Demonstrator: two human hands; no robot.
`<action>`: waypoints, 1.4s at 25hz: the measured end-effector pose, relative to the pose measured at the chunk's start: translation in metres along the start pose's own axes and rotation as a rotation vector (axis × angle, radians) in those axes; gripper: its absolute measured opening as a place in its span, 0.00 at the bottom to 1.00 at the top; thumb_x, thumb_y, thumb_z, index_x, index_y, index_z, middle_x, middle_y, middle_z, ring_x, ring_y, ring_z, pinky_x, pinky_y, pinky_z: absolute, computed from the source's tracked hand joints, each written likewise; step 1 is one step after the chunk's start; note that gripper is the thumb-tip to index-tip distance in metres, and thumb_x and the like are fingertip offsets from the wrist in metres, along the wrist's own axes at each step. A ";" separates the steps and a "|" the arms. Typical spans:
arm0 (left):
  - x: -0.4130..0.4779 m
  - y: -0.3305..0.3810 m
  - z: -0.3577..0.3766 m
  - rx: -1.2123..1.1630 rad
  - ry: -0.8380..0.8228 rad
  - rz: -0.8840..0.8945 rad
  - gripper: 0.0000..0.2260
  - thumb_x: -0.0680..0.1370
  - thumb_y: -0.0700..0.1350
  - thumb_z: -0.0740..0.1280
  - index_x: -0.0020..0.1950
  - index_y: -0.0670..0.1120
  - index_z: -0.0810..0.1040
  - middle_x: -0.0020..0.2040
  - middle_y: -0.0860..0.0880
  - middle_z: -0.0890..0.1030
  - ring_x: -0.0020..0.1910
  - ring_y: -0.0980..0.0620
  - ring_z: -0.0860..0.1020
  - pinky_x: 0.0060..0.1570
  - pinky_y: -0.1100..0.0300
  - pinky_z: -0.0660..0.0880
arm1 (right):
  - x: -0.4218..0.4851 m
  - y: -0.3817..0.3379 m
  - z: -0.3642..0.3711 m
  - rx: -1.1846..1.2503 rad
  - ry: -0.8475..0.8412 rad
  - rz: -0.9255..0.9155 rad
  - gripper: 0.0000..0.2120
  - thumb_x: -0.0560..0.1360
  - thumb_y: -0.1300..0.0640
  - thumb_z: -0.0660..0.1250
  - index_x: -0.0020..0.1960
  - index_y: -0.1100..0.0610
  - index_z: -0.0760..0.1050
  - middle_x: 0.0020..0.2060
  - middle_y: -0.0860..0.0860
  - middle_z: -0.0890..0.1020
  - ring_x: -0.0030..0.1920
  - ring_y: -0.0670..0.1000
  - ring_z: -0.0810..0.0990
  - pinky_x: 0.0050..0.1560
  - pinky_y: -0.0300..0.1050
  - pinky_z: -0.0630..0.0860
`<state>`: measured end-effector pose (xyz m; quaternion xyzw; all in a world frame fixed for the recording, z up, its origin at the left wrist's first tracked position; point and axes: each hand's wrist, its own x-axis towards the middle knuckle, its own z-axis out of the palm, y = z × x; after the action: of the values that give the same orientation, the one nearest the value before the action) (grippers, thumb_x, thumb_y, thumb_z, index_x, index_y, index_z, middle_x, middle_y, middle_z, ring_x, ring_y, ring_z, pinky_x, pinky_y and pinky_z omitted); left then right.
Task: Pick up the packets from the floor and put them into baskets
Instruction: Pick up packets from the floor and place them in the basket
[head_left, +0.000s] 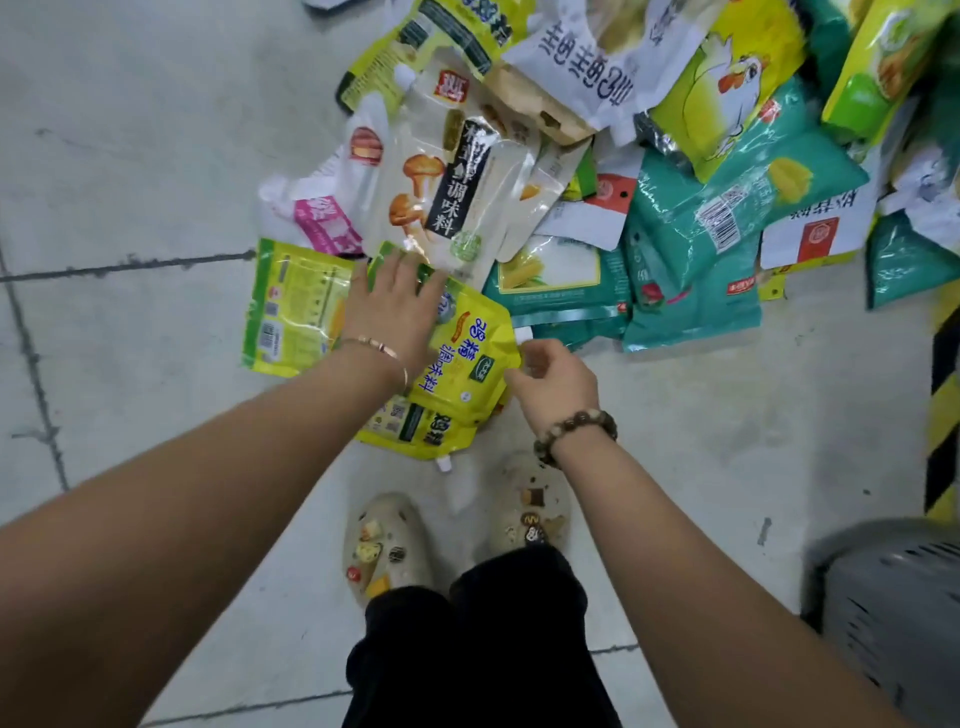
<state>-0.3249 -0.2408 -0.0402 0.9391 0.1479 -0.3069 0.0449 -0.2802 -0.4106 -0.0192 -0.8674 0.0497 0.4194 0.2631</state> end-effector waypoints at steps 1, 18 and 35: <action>0.016 0.001 0.003 0.118 -0.026 0.042 0.46 0.68 0.61 0.71 0.76 0.49 0.47 0.76 0.41 0.51 0.76 0.42 0.49 0.71 0.40 0.47 | 0.009 0.004 0.003 0.012 0.003 0.010 0.17 0.72 0.56 0.68 0.61 0.54 0.74 0.57 0.52 0.79 0.57 0.52 0.77 0.50 0.36 0.67; -0.067 -0.038 0.039 -0.825 -0.041 -0.497 0.17 0.71 0.55 0.71 0.54 0.48 0.75 0.50 0.44 0.81 0.50 0.41 0.78 0.41 0.56 0.69 | 0.005 -0.039 0.016 0.027 0.220 -0.125 0.11 0.71 0.64 0.66 0.53 0.57 0.77 0.43 0.49 0.80 0.50 0.51 0.78 0.49 0.38 0.70; -0.132 -0.015 0.127 -1.741 0.598 -1.835 0.08 0.70 0.44 0.73 0.42 0.47 0.75 0.41 0.46 0.78 0.39 0.45 0.78 0.41 0.53 0.77 | 0.064 -0.123 0.168 -0.893 0.011 -0.481 0.44 0.62 0.44 0.77 0.69 0.56 0.59 0.69 0.56 0.66 0.70 0.55 0.63 0.67 0.56 0.60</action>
<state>-0.5026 -0.2819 -0.0649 0.1900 0.8865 0.1908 0.3764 -0.3192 -0.2132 -0.1017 -0.8842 -0.3345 0.3229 -0.0447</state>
